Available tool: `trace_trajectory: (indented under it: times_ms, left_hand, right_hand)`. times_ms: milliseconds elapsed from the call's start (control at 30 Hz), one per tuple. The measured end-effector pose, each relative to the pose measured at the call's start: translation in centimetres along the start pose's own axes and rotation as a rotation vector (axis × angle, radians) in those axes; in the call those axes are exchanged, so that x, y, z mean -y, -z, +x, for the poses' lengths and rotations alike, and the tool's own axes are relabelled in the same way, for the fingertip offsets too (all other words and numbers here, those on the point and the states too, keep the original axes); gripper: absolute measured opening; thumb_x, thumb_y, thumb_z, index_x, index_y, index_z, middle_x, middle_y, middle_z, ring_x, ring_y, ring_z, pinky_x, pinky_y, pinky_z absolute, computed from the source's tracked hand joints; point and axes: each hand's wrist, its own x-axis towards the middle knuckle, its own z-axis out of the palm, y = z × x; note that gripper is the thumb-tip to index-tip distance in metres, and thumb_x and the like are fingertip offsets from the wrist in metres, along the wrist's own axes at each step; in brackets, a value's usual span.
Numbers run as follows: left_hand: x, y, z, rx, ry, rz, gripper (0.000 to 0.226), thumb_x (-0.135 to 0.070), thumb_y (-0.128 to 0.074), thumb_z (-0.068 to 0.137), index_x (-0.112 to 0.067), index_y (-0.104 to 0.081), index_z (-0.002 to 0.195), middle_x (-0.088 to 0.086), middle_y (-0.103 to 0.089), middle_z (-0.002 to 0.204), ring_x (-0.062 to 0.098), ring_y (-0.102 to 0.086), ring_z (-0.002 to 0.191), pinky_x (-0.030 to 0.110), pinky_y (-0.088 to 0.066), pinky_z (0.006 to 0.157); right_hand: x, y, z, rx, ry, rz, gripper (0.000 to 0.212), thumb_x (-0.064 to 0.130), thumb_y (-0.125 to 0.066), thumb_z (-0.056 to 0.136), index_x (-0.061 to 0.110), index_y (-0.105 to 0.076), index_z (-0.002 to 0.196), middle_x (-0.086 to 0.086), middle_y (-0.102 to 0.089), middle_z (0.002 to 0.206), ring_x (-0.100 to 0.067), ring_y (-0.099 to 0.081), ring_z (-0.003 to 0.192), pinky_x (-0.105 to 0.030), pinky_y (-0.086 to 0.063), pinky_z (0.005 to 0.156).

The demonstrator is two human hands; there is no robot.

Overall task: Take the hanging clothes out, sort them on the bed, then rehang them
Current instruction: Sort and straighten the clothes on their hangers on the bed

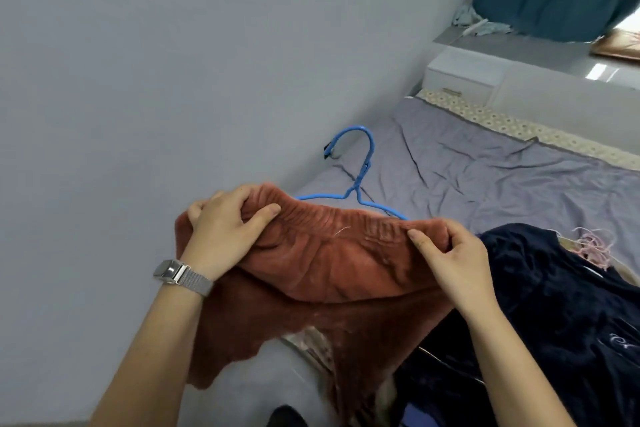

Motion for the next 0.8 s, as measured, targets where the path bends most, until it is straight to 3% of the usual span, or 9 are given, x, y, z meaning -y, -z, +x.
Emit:
trace_trajectory:
  times_ms: [133, 267, 367, 467, 533, 633, 733, 800]
  left_hand:
    - [0.3, -1.9, 9.6, 0.02, -0.102, -0.051, 0.055, -0.072, -0.035, 0.069, -0.028, -0.06, 0.092, -0.014, -0.061, 0.083, 0.015, -0.055, 0.095, 0.03, -0.022, 0.081]
    - [1.6, -7.4, 17.3, 0.258, -0.174, -0.08, 0.037, -0.053, -0.056, 0.081, -0.033, -0.055, 0.112, -0.01, -0.064, 0.104, 0.015, -0.053, 0.109, 0.031, -0.022, 0.088]
    - [2.2, -11.0, 23.0, 0.434, -0.264, -0.105, 0.042, -0.032, -0.062, 0.085, -0.032, -0.047, 0.124, -0.009, -0.06, 0.119, 0.015, -0.05, 0.119, 0.033, -0.024, 0.1]
    - [1.7, -14.4, 29.9, 0.491, -0.296, -0.175, 0.04, -0.025, -0.064, 0.084, -0.028, -0.049, 0.121, -0.009, -0.061, 0.12, 0.013, -0.052, 0.118, 0.033, -0.027, 0.105]
    - [1.5, -17.9, 34.7, 0.447, -0.302, -0.234, 0.036, -0.019, -0.069, 0.08, -0.022, -0.056, 0.114, -0.003, -0.066, 0.112, 0.018, -0.058, 0.111, 0.033, -0.034, 0.102]
    - [2.4, -24.6, 40.7, 0.395, -0.327, -0.239, 0.031, -0.009, -0.074, 0.074, -0.01, -0.062, 0.102, 0.009, -0.067, 0.101, 0.028, -0.06, 0.099, 0.023, -0.037, 0.083]
    - [4.6, -30.8, 43.2, 0.382, -0.308, -0.131, 0.039, -0.01, -0.074, 0.075, -0.003, -0.058, 0.11, 0.016, -0.06, 0.11, 0.033, -0.053, 0.107, 0.031, -0.036, 0.092]
    - [6.4, -33.9, 42.5, 0.393, -0.279, -0.153, 0.039, -0.009, -0.07, 0.077, -0.003, -0.058, 0.114, 0.016, -0.057, 0.114, 0.031, -0.051, 0.11, 0.033, -0.036, 0.095]
  right_hand:
    - [2.6, -0.2, 7.2, -0.047, 0.056, -0.057, 0.003, 0.036, -0.071, 0.078, 0.034, -0.069, 0.079, 0.017, -0.068, 0.077, 0.002, -0.061, 0.074, -0.02, -0.047, 0.068]
    - [0.2, -2.5, 12.2, -0.141, -0.04, -0.155, 0.015, 0.04, -0.07, 0.079, 0.027, -0.069, 0.085, 0.01, -0.068, 0.077, -0.007, -0.062, 0.075, -0.032, -0.05, 0.072]
    - [-1.2, -3.6, 15.6, -0.219, -0.128, -0.18, 0.014, 0.041, -0.07, 0.078, 0.028, -0.065, 0.078, 0.006, -0.067, 0.071, -0.013, -0.062, 0.07, -0.036, -0.049, 0.068]
    - [-1.6, -4.2, 21.3, -0.243, -0.154, -0.228, 0.016, 0.036, -0.068, 0.082, 0.022, -0.063, 0.077, 0.006, -0.065, 0.072, -0.011, -0.059, 0.069, -0.031, -0.045, 0.065]
    - [-3.0, -5.2, 25.8, -0.175, -0.166, -0.274, 0.015, 0.035, -0.066, 0.083, 0.021, -0.065, 0.085, 0.002, -0.066, 0.076, -0.013, -0.06, 0.072, -0.03, -0.046, 0.067]
    - [-7.7, -7.2, 32.4, -0.004, -0.217, -0.391, 0.03, 0.033, -0.06, 0.08, 0.008, -0.06, 0.097, -0.009, -0.065, 0.089, -0.026, -0.06, 0.083, -0.033, -0.044, 0.073]
    - [-13.0, -10.0, 37.9, 0.071, -0.274, -0.512, 0.024, 0.017, -0.056, 0.089, 0.0, -0.05, 0.105, -0.021, -0.057, 0.108, -0.032, -0.054, 0.103, -0.031, -0.036, 0.079]
    - [-16.1, -12.1, 40.5, 0.06, -0.316, -0.665, 0.041, 0.022, -0.053, 0.091, 0.002, -0.041, 0.124, -0.022, -0.047, 0.128, -0.035, -0.042, 0.121, -0.04, -0.034, 0.097]
